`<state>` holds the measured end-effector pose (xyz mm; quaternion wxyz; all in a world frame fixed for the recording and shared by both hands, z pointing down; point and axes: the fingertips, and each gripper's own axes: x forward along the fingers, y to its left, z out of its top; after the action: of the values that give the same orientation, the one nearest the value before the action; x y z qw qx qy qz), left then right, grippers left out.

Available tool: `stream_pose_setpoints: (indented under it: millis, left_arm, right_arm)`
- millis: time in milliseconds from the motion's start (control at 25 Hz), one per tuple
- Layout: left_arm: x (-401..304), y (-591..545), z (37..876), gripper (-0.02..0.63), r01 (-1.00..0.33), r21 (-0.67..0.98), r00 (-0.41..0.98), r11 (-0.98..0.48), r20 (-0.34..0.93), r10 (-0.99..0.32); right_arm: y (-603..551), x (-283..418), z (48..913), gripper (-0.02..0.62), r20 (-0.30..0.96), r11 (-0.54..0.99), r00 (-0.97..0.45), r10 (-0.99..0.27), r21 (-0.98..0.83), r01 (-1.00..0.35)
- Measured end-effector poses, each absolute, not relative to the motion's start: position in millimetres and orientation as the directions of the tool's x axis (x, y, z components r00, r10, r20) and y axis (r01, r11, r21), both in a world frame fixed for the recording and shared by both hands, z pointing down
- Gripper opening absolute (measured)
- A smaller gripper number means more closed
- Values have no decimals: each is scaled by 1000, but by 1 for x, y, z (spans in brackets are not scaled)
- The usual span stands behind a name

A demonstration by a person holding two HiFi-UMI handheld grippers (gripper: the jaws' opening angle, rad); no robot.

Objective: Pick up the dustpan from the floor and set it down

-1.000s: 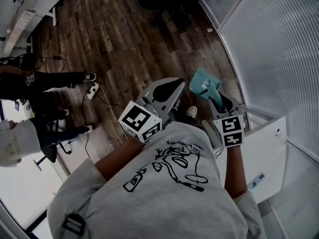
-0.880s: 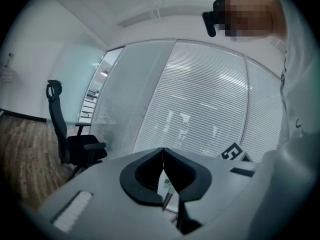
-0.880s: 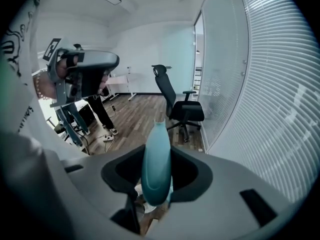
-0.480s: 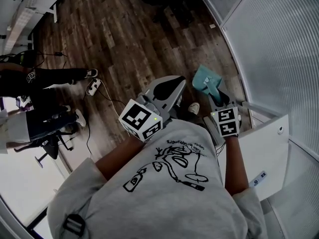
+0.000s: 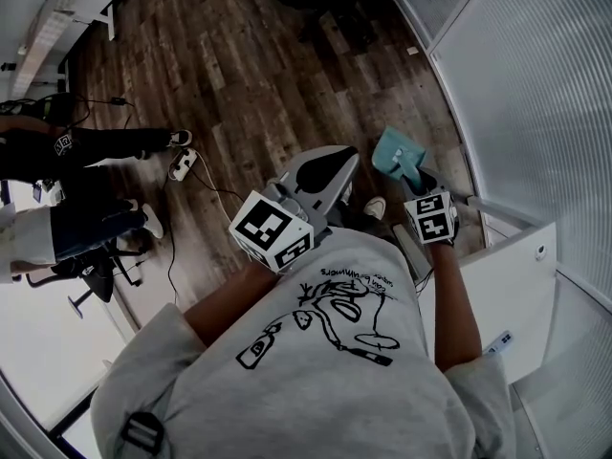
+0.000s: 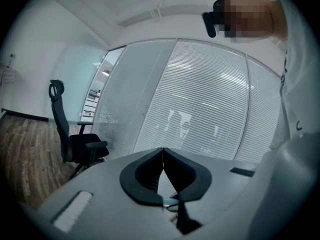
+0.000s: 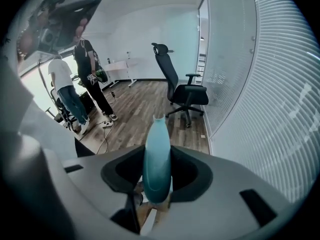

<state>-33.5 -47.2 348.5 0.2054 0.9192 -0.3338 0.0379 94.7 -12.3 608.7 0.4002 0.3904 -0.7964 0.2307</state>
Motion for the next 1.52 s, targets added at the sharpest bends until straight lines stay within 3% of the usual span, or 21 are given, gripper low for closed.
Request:
stream_pose_setpoints:
  millis: [1520]
  left_arm:
    - [-23,-67,350,3,-636,351,769,-687,218,-601]
  right_arm:
    - [-51,121,730,127,880,554,-320,-350,-81,-829]
